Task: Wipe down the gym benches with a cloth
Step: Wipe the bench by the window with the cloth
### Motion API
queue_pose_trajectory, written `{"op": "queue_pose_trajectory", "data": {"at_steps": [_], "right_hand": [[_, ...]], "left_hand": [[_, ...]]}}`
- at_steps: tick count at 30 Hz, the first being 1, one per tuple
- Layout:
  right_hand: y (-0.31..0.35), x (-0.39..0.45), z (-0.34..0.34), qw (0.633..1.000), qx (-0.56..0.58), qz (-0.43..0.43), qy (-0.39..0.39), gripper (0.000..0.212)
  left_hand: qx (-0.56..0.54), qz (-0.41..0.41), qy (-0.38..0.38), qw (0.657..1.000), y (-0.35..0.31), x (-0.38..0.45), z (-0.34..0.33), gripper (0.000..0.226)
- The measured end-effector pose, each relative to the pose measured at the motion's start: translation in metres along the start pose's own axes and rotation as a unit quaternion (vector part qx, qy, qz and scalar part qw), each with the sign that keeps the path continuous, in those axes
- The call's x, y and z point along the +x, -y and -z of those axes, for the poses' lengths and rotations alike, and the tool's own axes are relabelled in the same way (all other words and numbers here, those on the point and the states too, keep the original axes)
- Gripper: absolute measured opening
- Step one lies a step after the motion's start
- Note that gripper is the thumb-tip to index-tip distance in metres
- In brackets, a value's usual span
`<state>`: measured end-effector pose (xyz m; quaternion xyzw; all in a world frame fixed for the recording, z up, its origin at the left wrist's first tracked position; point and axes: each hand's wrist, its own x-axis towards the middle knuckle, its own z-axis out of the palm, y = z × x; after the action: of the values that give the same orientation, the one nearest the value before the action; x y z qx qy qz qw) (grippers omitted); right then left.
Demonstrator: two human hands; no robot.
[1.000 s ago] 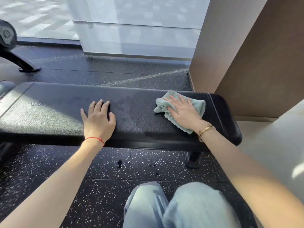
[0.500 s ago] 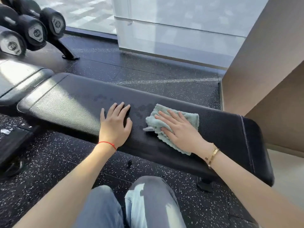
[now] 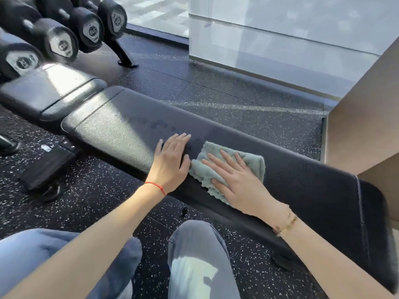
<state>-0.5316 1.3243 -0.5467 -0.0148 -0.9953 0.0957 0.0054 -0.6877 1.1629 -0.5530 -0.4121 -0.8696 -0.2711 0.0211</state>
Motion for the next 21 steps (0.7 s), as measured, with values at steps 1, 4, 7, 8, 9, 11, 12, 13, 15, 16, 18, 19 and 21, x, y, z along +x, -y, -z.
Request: {"op": "queue_pose_trajectory", "data": {"at_steps": [1, 4, 7, 8, 9, 11, 12, 13, 15, 16, 18, 19, 21], "right_hand": [[-0.003, -0.003, 0.001, 1.0, 0.008, -0.006, -0.001, 0.053], [-0.015, 0.029, 0.004, 0.998, 0.025, -0.056, -0.012, 0.052], [-0.017, 0.103, 0.009, 0.994, 0.028, -0.106, -0.011, 0.051], [-0.012, 0.126, 0.009, 0.993, 0.026, -0.114, -0.006, 0.052], [-0.003, 0.142, 0.009, 0.993, 0.022, -0.115, -0.003, 0.052], [0.019, 0.152, 0.004, 0.996, 0.015, -0.091, -0.002, 0.052], [0.031, 0.144, 0.0, 0.998, 0.011, -0.065, -0.002, 0.053], [0.041, 0.129, -0.003, 0.999, 0.005, -0.033, 0.001, 0.054], [0.054, 0.089, -0.009, 1.0, -0.001, 0.023, 0.008, 0.056], [0.054, 0.07, -0.011, 0.999, 0.003, 0.032, 0.005, 0.055], [0.038, 0.046, -0.008, 1.0, 0.012, 0.007, -0.003, 0.052], [0.026, 0.046, -0.005, 1.0, 0.011, -0.021, -0.005, 0.052], [0.001, 0.068, 0.003, 0.996, 0.007, -0.087, -0.007, 0.053]], "left_hand": [[0.01, -0.006, -0.003, 1.0, 0.006, 0.001, 0.007, 0.052], [0.065, 0.0, -0.004, 0.998, 0.038, 0.005, 0.032, 0.054], [0.106, 0.033, 0.019, 0.994, 0.071, 0.011, 0.048, 0.054], [0.111, 0.048, 0.025, 0.992, 0.079, 0.013, 0.05, 0.055], [0.114, 0.06, 0.031, 0.991, 0.086, 0.016, 0.051, 0.056], [0.12, 0.069, 0.042, 0.989, 0.095, 0.02, 0.05, 0.056], [0.125, 0.065, 0.047, 0.989, 0.099, 0.022, 0.049, 0.056], [0.125, 0.061, 0.048, 0.989, 0.102, 0.022, 0.048, 0.055], [0.115, 0.059, 0.044, 0.991, 0.106, 0.021, 0.045, 0.054], [0.11, 0.058, 0.04, 0.991, 0.108, 0.02, 0.044, 0.054], [0.107, 0.057, 0.035, 0.992, 0.109, 0.02, 0.042, 0.054], [0.105, 0.057, 0.033, 0.992, 0.109, 0.02, 0.041, 0.054], [0.103, 0.057, 0.027, 0.993, 0.11, 0.02, 0.04, 0.054]]}}
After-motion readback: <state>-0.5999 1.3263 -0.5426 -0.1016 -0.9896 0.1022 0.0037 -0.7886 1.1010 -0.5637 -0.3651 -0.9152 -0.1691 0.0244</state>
